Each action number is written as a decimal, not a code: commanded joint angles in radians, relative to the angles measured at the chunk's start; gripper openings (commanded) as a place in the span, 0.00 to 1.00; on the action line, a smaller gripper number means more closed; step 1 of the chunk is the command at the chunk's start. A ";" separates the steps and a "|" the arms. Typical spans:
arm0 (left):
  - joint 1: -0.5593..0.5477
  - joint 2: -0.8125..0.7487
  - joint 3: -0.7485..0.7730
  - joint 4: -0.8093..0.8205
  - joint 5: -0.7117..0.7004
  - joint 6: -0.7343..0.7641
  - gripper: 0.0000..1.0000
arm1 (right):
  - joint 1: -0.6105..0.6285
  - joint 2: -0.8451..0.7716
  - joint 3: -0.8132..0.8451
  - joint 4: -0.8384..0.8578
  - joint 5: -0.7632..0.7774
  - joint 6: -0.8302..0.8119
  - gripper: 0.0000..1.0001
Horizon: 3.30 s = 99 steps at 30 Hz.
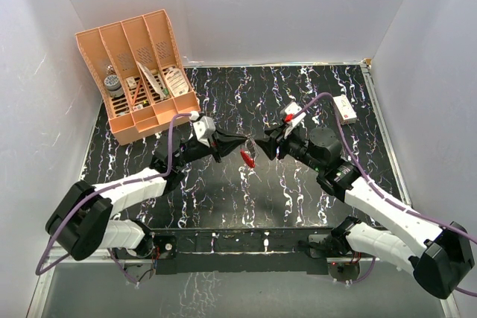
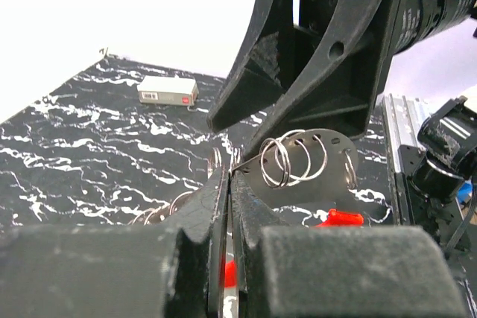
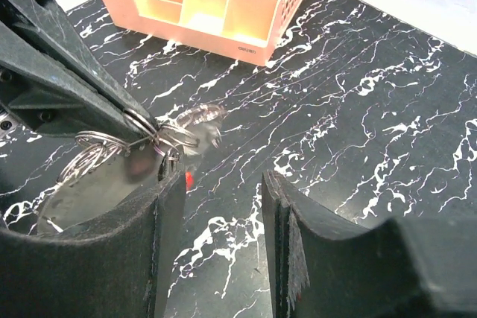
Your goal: Put the keys on the keyring
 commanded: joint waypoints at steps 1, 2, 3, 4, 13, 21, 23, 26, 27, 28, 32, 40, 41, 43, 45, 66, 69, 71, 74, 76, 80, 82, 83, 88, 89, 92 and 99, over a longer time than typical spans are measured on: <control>0.014 0.037 -0.006 0.271 0.024 -0.103 0.00 | -0.004 0.005 0.003 0.074 0.005 0.008 0.43; 0.015 0.051 -0.007 0.300 0.030 -0.119 0.00 | -0.005 0.011 0.004 0.079 0.002 0.012 0.43; 0.016 0.065 -0.005 0.323 0.035 -0.135 0.00 | -0.004 0.016 0.002 0.090 -0.002 0.016 0.43; 0.017 0.077 -0.002 0.346 0.044 -0.148 0.00 | -0.004 0.020 0.000 0.100 -0.005 0.021 0.43; 0.030 0.219 -0.001 0.628 0.104 -0.269 0.00 | -0.004 0.035 0.011 0.120 -0.040 0.022 0.44; 0.047 0.257 0.006 0.714 0.123 -0.326 0.00 | -0.005 -0.046 0.034 0.063 0.025 -0.005 0.44; 0.050 0.247 0.007 0.710 0.128 -0.327 0.00 | -0.006 -0.062 0.039 0.057 0.042 -0.011 0.44; 0.051 0.239 0.011 0.694 0.140 -0.329 0.00 | -0.007 -0.060 0.046 0.057 0.053 -0.013 0.45; 0.051 0.238 0.013 0.695 0.141 -0.333 0.00 | -0.008 -0.053 0.049 0.059 0.052 -0.013 0.45; 0.051 0.238 0.013 0.699 0.142 -0.339 0.00 | -0.007 -0.045 0.050 0.065 0.049 -0.012 0.44; 0.051 0.241 0.024 0.703 0.146 -0.352 0.00 | -0.005 -0.010 0.054 0.098 0.039 0.005 0.44; 0.051 0.238 0.038 0.682 0.137 -0.347 0.00 | -0.006 0.044 0.041 0.156 -0.026 0.062 0.43; 0.051 0.240 0.038 0.683 0.134 -0.346 0.00 | -0.005 0.053 0.041 0.158 -0.041 0.073 0.43; 0.051 0.245 0.042 0.686 0.128 -0.344 0.00 | -0.006 0.064 0.038 0.160 -0.064 0.096 0.42; 0.051 0.252 0.045 0.697 0.116 -0.343 0.00 | -0.007 0.065 0.029 0.162 -0.079 0.117 0.41; 0.072 0.275 0.086 0.713 0.171 -0.409 0.00 | -0.032 0.007 0.087 0.106 -0.062 -0.035 0.44; 0.075 0.273 0.090 0.714 0.209 -0.413 0.00 | -0.047 0.000 0.077 0.116 -0.104 -0.040 0.43; 0.078 0.273 0.093 0.714 0.233 -0.419 0.00 | -0.051 -0.009 0.073 0.118 -0.111 -0.040 0.42; 0.088 0.270 0.094 0.714 0.259 -0.431 0.00 | -0.055 -0.025 0.061 0.126 -0.142 -0.045 0.40; 0.092 0.271 0.100 0.714 0.273 -0.440 0.00 | -0.055 -0.027 0.056 0.133 -0.164 -0.050 0.36; 0.095 0.276 0.111 0.714 0.294 -0.453 0.00 | -0.055 -0.011 0.058 0.127 -0.207 -0.051 0.35; 0.094 0.277 0.113 0.713 0.295 -0.453 0.00 | -0.056 -0.005 0.053 0.136 -0.229 -0.050 0.34; 0.094 0.279 0.114 0.713 0.296 -0.454 0.00 | -0.055 -0.004 0.050 0.144 -0.235 -0.045 0.34; 0.095 0.296 0.135 0.714 0.309 -0.466 0.00 | -0.055 0.016 0.045 0.152 -0.268 -0.041 0.30; 0.094 0.298 0.135 0.713 0.310 -0.466 0.00 | -0.056 0.018 0.045 0.154 -0.273 -0.038 0.30; 0.094 0.303 0.141 0.713 0.311 -0.467 0.00 | -0.055 0.020 0.046 0.154 -0.287 -0.032 0.30; 0.095 0.310 0.148 0.713 0.310 -0.468 0.00 | -0.055 0.019 0.034 0.152 -0.304 -0.022 0.30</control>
